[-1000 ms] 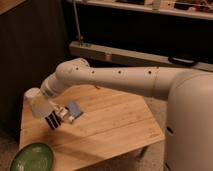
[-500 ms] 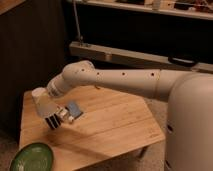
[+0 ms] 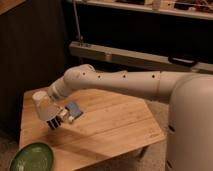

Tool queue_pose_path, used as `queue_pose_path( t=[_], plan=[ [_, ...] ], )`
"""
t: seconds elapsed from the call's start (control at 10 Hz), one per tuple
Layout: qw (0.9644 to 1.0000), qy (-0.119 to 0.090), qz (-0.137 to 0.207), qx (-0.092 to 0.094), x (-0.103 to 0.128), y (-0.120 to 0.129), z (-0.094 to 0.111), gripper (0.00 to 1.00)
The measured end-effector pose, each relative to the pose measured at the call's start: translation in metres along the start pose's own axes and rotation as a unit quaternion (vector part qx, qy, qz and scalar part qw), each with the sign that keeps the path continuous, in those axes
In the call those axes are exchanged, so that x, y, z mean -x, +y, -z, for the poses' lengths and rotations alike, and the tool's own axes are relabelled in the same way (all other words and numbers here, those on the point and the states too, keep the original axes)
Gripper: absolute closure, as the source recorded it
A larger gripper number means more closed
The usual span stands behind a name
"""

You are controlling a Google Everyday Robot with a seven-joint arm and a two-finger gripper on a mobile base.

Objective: Place the ceramic cup over the eraser

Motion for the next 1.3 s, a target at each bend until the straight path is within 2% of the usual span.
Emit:
queue_pose_path(
  t=[0.3,0.4,1.3],
  plan=[
    [1.0,-0.001,0.003,-0.006,-0.0055,0.0052,-0.002,0.61],
    [1.0,-0.001,0.004,-0.006,-0.0056,0.0053,-0.0021,0.59],
    [1.0,-0.001,0.003,-0.006,-0.0057,0.0053,-0.0022,0.6]
  ],
)
